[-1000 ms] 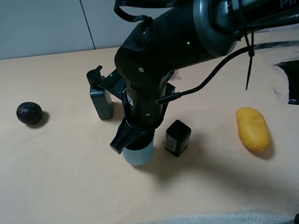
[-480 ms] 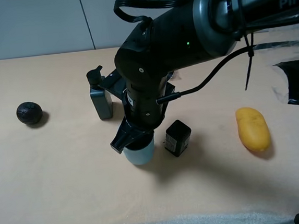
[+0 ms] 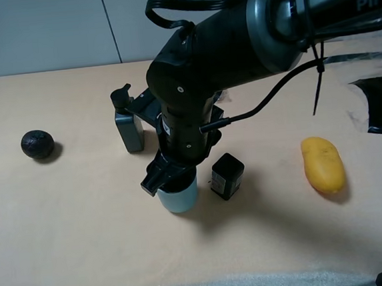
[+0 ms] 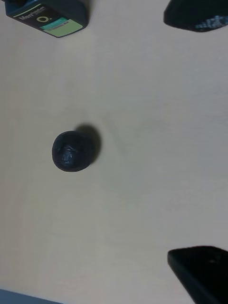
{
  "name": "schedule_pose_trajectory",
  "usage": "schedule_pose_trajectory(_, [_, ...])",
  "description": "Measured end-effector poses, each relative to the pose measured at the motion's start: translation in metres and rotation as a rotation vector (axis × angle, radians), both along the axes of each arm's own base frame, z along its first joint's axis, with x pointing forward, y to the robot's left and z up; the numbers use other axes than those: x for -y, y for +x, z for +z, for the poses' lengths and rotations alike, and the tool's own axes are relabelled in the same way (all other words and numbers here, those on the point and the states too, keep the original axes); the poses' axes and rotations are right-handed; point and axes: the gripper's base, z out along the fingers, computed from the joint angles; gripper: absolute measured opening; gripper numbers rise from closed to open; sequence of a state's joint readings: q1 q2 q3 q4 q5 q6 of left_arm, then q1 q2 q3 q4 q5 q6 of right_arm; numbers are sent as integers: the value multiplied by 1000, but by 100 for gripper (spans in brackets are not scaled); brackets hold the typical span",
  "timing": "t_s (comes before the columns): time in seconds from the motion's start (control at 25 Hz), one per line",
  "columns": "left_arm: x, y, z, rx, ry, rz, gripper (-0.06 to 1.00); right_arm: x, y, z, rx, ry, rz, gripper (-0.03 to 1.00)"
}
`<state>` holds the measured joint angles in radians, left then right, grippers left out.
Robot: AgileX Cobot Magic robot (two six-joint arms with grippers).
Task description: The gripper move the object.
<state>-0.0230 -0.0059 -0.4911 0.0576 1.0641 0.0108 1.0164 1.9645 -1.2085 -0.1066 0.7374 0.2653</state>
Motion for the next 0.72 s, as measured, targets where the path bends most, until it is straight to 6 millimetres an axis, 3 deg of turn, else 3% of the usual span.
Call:
schedule_pose_trajectory(0.28, [0, 0, 0, 0, 0, 0, 91, 1, -2, 2, -19, 1, -15, 57])
schedule_pose_trajectory(0.72, [0, 0, 0, 0, 0, 0, 91, 9, -7, 33, -17, 16, -26, 57])
